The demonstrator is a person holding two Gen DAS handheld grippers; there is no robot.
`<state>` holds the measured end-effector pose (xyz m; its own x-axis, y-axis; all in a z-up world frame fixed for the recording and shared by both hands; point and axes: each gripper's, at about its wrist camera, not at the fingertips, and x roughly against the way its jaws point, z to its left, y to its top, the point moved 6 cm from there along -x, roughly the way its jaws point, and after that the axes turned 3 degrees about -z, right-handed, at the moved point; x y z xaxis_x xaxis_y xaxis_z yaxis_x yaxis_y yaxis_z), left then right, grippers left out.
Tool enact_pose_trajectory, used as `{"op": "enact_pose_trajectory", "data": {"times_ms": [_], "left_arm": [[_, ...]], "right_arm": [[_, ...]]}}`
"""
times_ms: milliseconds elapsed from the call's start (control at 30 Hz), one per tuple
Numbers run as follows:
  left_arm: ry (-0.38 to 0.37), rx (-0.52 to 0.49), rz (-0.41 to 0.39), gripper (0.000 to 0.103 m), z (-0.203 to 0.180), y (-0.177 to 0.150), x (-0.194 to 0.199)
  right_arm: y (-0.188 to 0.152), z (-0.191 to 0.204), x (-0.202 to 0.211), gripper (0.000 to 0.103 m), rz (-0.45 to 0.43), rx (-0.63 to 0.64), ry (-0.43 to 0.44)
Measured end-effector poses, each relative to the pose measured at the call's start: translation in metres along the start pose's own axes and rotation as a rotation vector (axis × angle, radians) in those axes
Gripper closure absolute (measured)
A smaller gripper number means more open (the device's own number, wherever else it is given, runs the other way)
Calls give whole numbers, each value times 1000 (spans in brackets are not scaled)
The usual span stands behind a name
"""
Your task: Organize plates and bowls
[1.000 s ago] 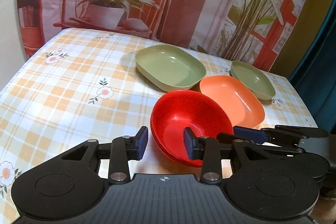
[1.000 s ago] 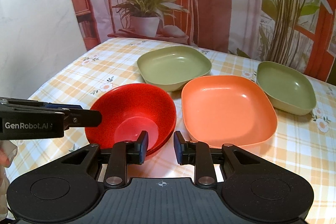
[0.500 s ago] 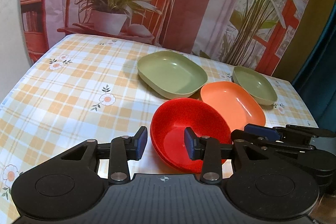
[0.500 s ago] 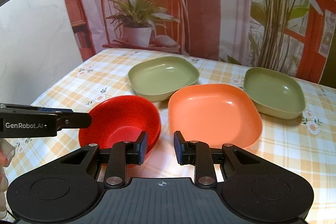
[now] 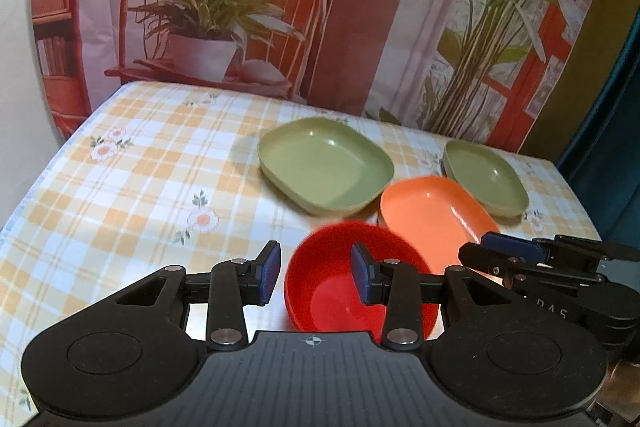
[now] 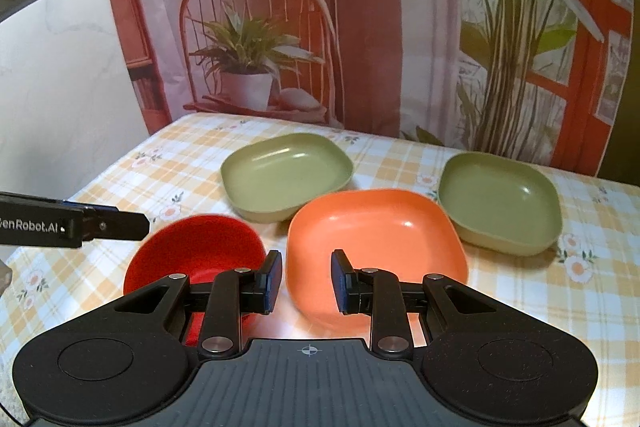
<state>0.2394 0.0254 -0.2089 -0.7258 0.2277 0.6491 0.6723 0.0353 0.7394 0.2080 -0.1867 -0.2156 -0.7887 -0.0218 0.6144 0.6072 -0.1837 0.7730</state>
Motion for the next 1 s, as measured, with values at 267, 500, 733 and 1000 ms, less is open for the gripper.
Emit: {"op": "enact_pose_trajectory", "data": {"times_ms": [267, 500, 733, 1000], "left_arm": [[-4, 12, 14, 62, 11, 35, -27], [5, 79, 46, 63, 29, 55, -72], [11, 98, 122, 63, 41, 48, -115], [0, 129, 175, 65, 52, 40, -139]], "right_arm": [[43, -12, -30, 78, -20, 17, 5], [72, -19, -95, 78, 27, 56, -15], [68, -28, -156, 78, 123, 31, -41], [64, -33, -192, 78, 199, -10, -47]]}}
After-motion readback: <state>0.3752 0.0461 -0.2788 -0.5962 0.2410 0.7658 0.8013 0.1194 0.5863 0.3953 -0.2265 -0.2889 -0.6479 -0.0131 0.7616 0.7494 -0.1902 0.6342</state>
